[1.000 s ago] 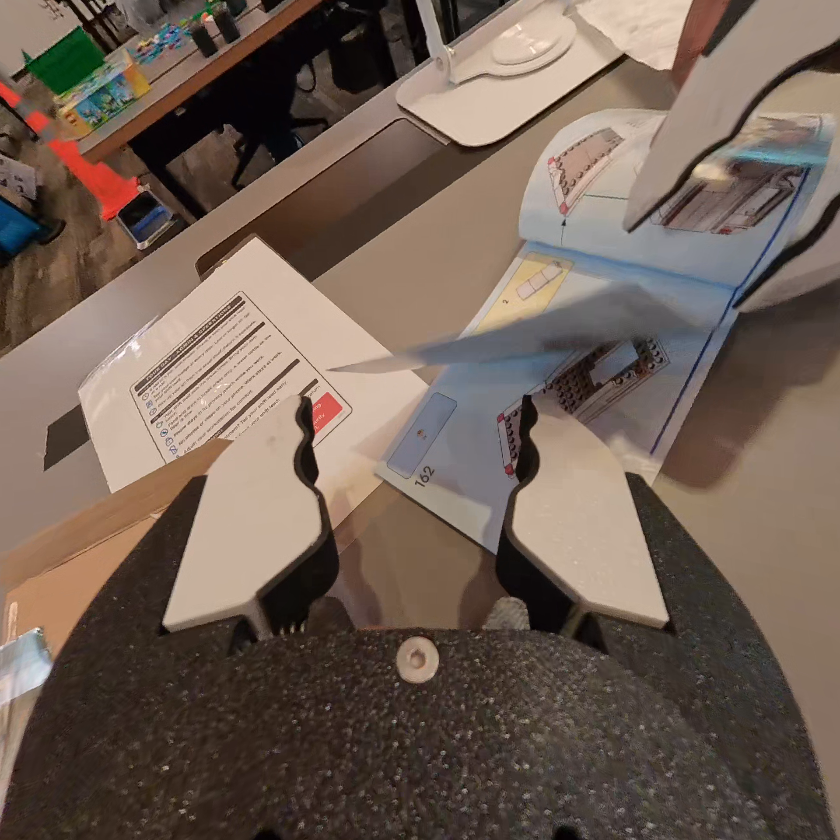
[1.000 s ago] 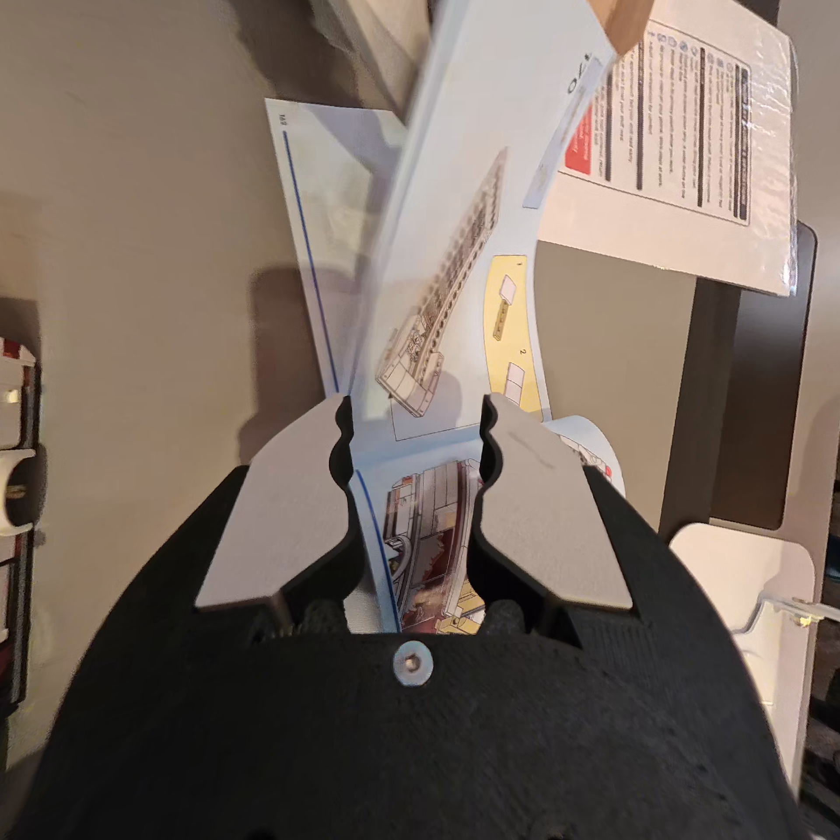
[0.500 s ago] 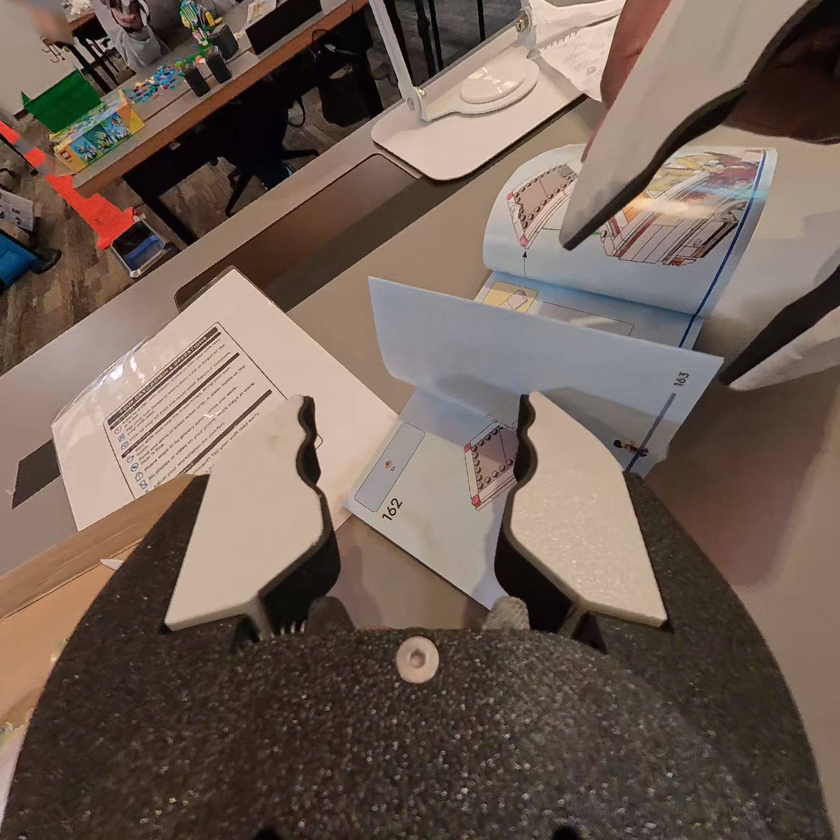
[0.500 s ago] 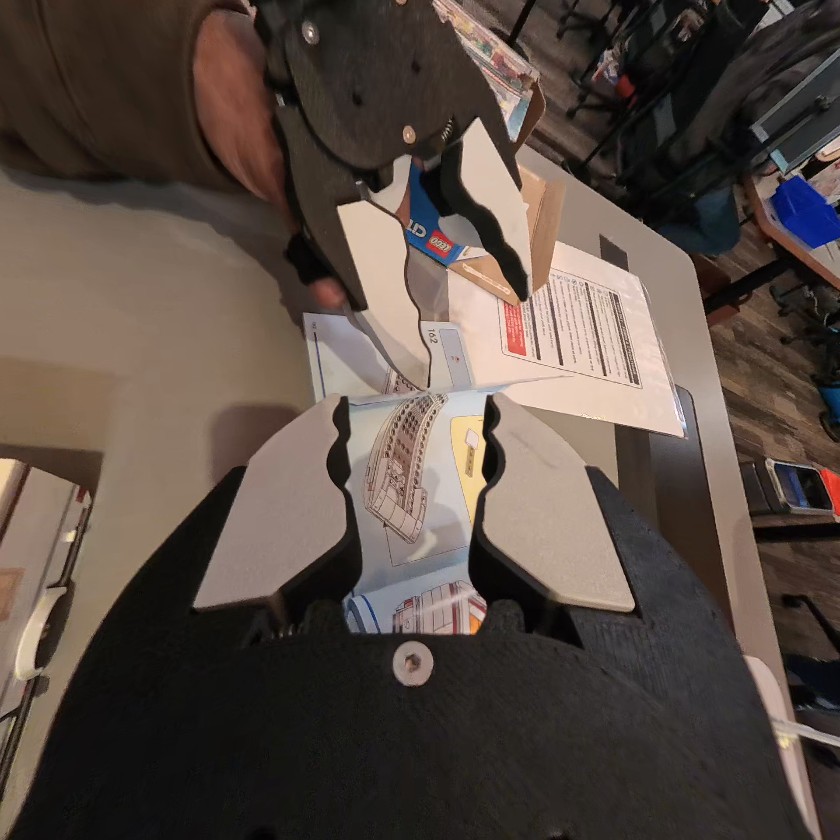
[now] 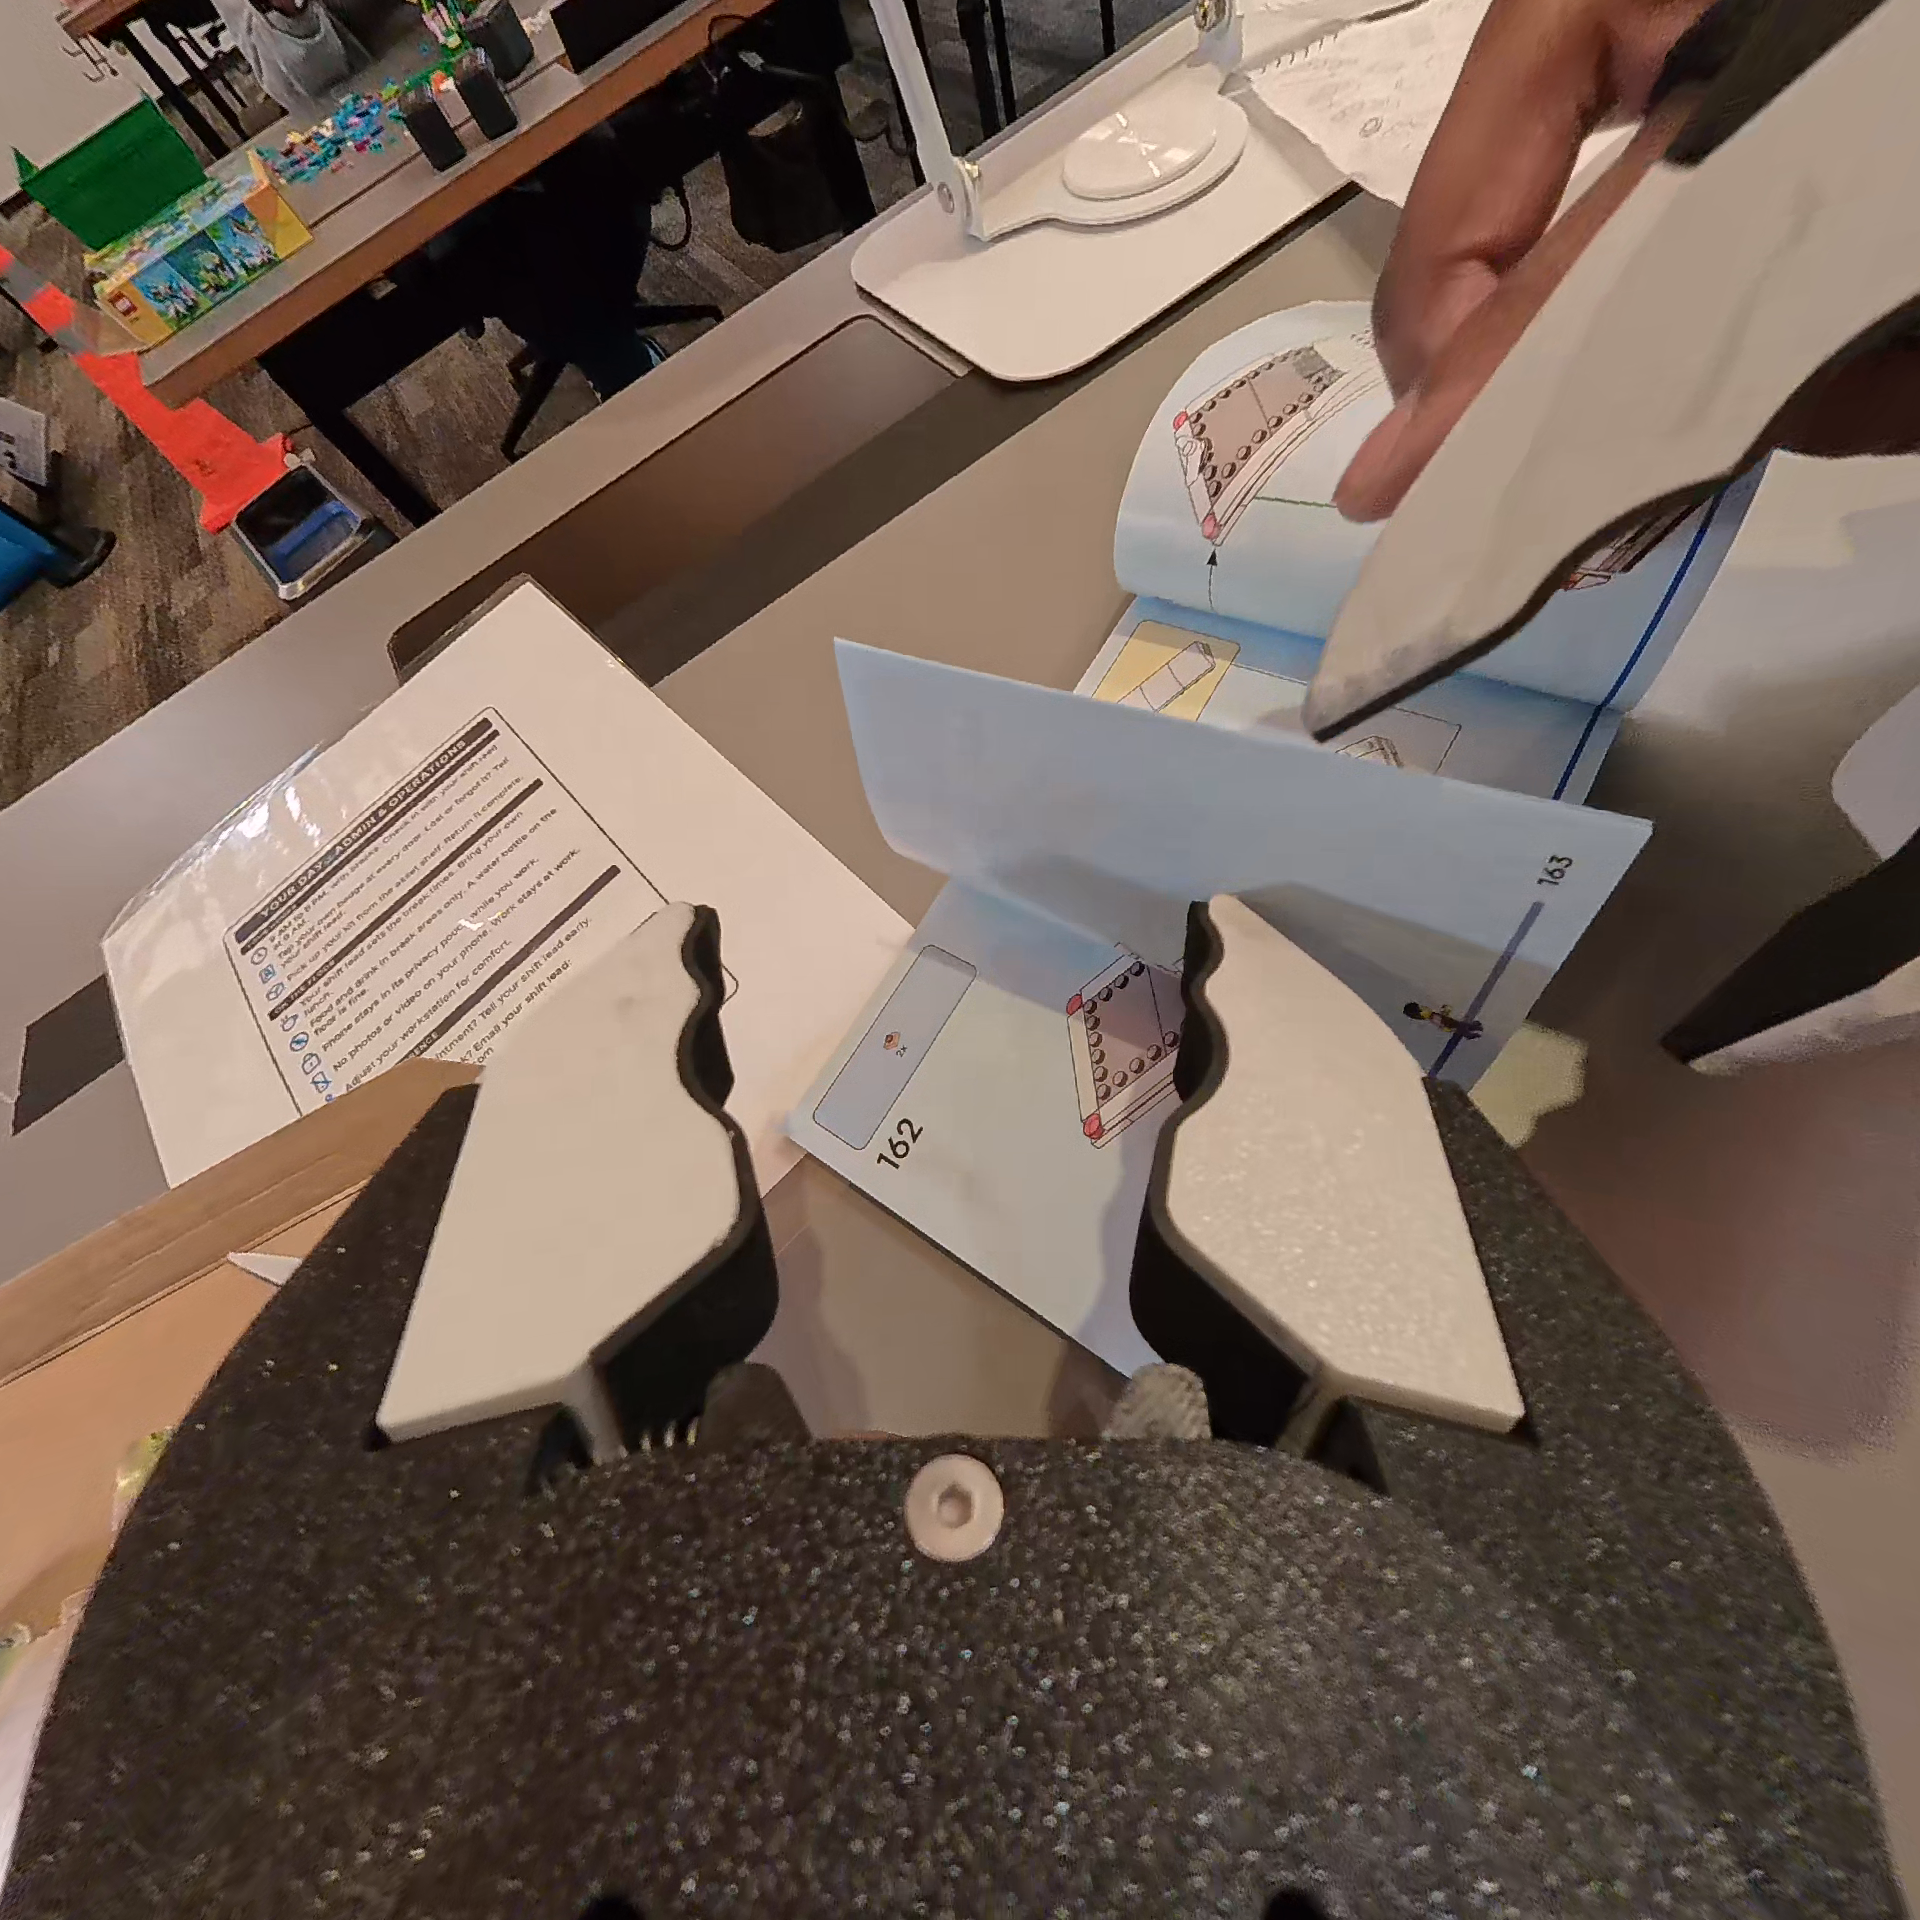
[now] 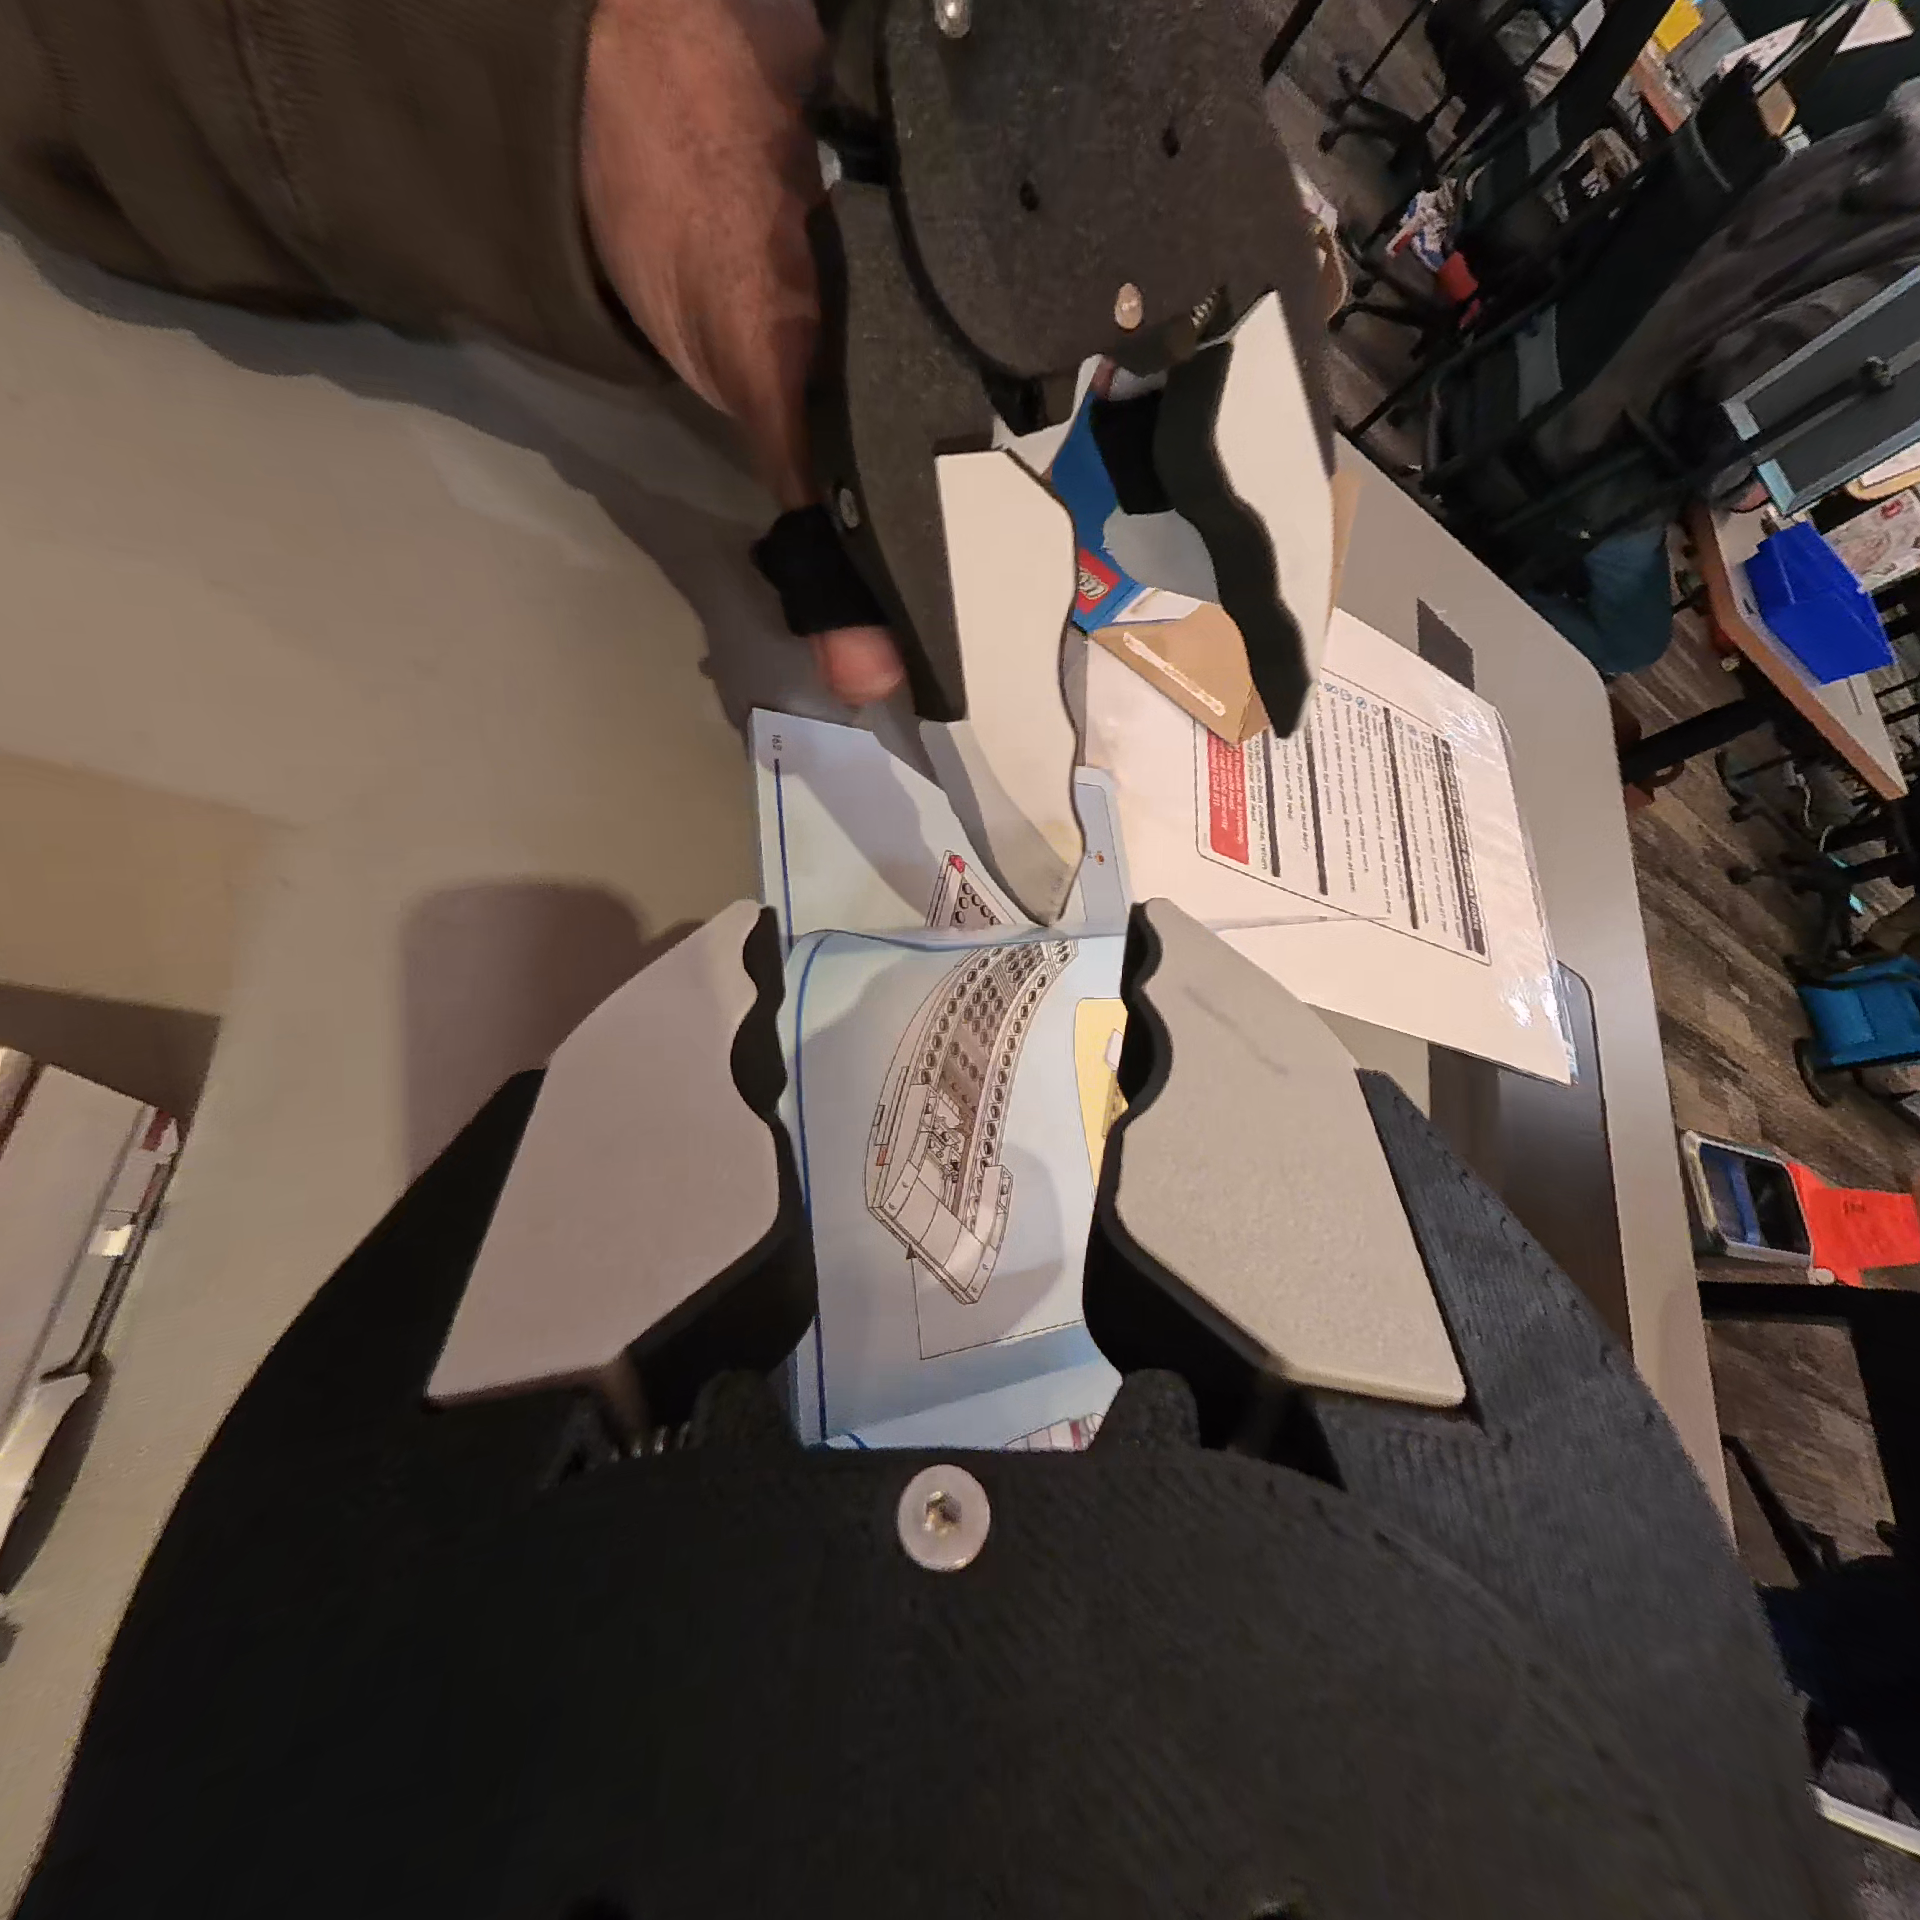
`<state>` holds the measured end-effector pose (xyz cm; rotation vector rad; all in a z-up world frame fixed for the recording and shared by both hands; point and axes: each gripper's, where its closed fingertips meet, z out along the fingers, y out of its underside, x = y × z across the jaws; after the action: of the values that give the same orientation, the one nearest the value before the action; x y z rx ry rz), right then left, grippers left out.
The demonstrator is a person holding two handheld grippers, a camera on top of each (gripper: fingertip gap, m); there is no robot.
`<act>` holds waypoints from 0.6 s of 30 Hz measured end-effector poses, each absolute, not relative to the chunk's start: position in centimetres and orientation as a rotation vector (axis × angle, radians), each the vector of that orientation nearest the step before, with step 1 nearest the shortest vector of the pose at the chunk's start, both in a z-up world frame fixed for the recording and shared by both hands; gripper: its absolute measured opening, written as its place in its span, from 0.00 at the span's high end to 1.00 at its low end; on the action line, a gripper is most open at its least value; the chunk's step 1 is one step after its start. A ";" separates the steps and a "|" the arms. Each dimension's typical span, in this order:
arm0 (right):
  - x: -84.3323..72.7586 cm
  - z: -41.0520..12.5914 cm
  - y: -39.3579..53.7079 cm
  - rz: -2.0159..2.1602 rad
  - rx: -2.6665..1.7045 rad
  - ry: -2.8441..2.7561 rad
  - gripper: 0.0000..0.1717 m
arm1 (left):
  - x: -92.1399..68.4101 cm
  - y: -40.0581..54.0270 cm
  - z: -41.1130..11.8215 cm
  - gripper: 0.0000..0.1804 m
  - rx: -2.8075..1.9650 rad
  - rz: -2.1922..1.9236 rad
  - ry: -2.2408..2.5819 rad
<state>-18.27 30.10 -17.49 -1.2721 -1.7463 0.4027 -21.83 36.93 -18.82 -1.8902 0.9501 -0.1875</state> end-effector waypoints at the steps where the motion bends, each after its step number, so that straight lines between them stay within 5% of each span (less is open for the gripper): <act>1: -18.3 -17.8 30.1 0.394 -1.273 -1.758 0.63 | -21.8 36.9 -18.9 0.53 -1.892 -0.186 0.951; 18: -18.0 -18.5 30.3 0.365 -1.286 -1.781 0.63 | -22.1 37.0 -19.1 0.53 -1.910 -0.191 0.945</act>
<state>-17.97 30.32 -18.53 -1.2858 -1.7813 0.3645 -22.09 36.98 -19.07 -1.9100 0.9450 -0.1912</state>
